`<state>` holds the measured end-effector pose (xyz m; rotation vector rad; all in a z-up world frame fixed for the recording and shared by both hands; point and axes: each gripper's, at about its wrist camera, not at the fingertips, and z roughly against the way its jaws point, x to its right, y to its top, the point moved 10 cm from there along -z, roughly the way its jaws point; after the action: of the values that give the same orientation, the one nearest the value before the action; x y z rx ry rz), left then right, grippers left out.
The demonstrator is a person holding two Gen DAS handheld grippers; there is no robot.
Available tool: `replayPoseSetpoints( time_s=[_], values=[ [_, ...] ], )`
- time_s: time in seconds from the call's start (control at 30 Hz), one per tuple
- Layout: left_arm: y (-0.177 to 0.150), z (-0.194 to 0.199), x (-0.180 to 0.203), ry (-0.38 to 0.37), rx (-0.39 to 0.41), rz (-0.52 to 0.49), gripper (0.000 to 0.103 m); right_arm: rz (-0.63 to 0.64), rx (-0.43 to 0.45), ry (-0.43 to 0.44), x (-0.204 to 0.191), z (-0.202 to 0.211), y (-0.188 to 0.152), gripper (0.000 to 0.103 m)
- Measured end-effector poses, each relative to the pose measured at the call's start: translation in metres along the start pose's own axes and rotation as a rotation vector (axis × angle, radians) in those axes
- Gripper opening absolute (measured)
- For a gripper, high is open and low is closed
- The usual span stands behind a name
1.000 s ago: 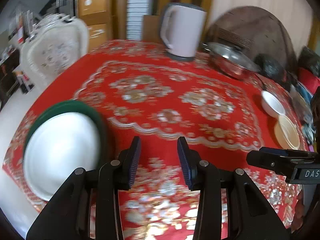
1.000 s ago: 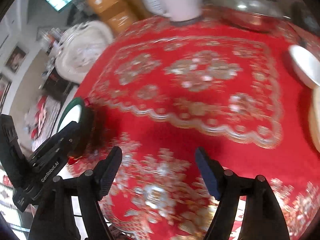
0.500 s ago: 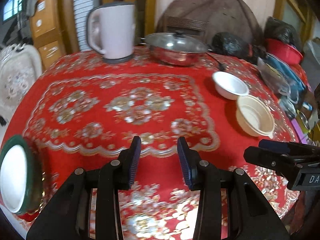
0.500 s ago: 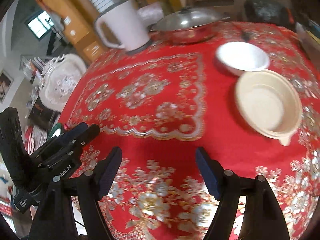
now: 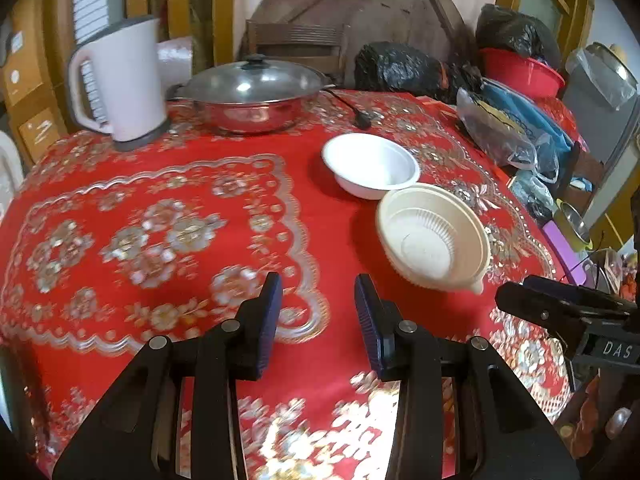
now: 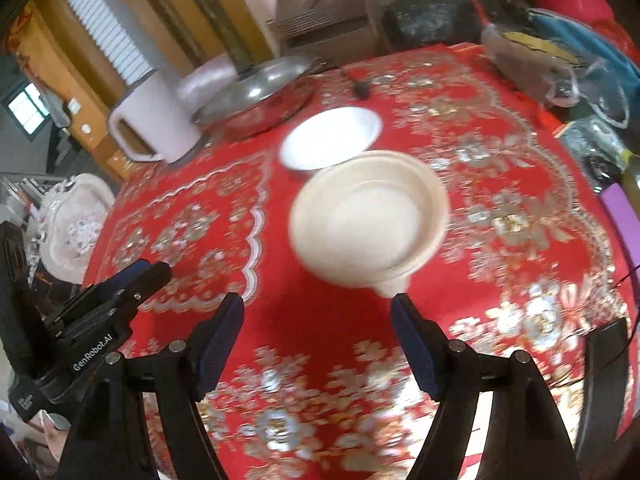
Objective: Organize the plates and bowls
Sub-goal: 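Move both grippers to the beige plastic bowl near the white bowl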
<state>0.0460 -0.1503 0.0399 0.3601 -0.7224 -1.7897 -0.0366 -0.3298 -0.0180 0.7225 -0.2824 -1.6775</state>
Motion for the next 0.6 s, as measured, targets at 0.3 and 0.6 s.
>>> replayPoseSetpoints(
  time_s=[0.3,0.6],
  values=[
    [0.018,-0.059,0.029,-0.022,-0.093,0.011,0.037,-0.061,0.013,-0.081,0.06,-0.018,0.03,0.076],
    [0.019,-0.106,0.051,-0.044,-0.186,0.009,0.037,0.001,-0.014,-0.103,0.074,-0.059,0.05,0.075]
  ],
)
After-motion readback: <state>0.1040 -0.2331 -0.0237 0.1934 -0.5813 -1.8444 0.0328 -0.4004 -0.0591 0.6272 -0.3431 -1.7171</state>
